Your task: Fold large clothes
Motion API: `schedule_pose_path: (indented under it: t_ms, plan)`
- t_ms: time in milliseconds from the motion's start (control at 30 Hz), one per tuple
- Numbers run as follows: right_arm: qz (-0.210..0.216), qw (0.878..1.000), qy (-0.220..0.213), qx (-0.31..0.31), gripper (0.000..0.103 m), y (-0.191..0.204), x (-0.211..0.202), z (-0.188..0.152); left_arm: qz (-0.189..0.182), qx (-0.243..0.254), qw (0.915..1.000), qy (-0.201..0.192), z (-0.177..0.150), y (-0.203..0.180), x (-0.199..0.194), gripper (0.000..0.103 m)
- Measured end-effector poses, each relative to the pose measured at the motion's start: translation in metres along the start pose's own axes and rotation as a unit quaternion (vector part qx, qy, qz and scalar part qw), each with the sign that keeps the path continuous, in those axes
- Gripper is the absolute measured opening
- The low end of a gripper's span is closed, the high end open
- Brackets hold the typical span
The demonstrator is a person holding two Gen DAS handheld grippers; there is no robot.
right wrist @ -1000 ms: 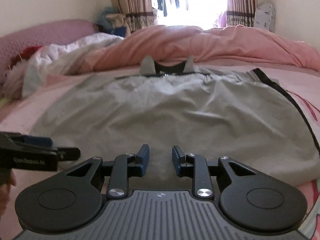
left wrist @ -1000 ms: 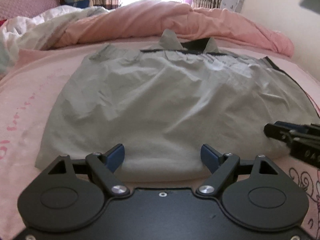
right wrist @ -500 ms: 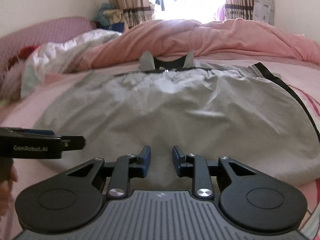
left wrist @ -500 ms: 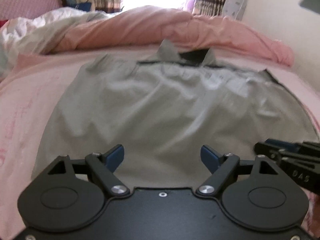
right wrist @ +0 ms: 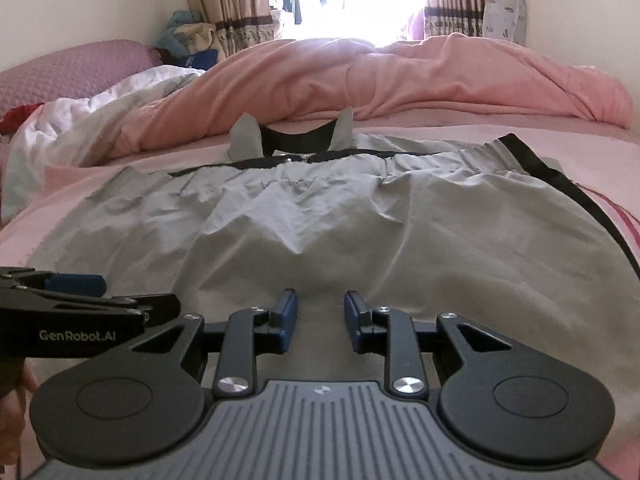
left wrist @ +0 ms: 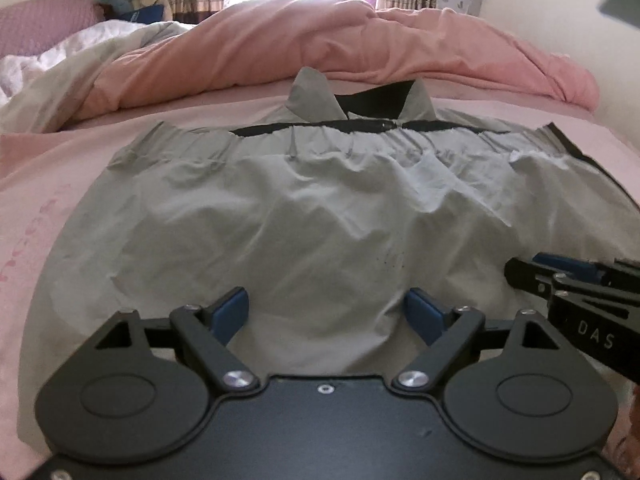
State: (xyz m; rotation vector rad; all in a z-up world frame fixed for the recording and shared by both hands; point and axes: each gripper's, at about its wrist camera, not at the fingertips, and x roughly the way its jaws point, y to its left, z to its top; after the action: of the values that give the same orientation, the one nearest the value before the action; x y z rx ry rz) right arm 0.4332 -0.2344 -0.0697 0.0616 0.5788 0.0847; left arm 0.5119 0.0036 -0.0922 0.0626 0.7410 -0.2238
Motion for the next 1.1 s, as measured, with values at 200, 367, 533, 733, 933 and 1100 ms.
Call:
schedule_pose_path:
  t_ms: [200, 367, 533, 733, 933, 1100]
  plan:
    - [-0.001, 1.0, -0.005, 0.001, 0.033, 0.001, -0.005, -0.001, -0.006, -0.007, 1.0, 0.0, 0.0, 0.001, 0.002, 0.091]
    - [0.019, 0.999, -0.016, 0.02, 0.033, 0.007, -0.041, -0.004, 0.001, -0.018, 0.9998, 0.009, -0.002, 0.005, -0.024, 0.087]
    - [0.022, 1.0, -0.013, 0.012, 0.033, 0.018, -0.064, -0.025, 0.024, -0.025, 0.9994, -0.006, -0.034, 0.014, -0.063, 0.087]
    - [0.014, 1.0, 0.0, 0.005, 0.033, 0.021, -0.057, -0.04, 0.051, -0.035, 0.998, 0.012, -0.061, 0.03, -0.059, 0.09]
    - [0.006, 1.0, 0.006, 0.007, 0.033, 0.026, -0.062, -0.033, 0.036, -0.053, 0.9979, 0.004, -0.066, 0.042, -0.064, 0.088]
    - [0.026, 0.999, -0.019, 0.007, 0.033, 0.043, -0.075, -0.028, 0.057, -0.098, 0.9929, -0.035, -0.071, 0.07, -0.1, 0.088]
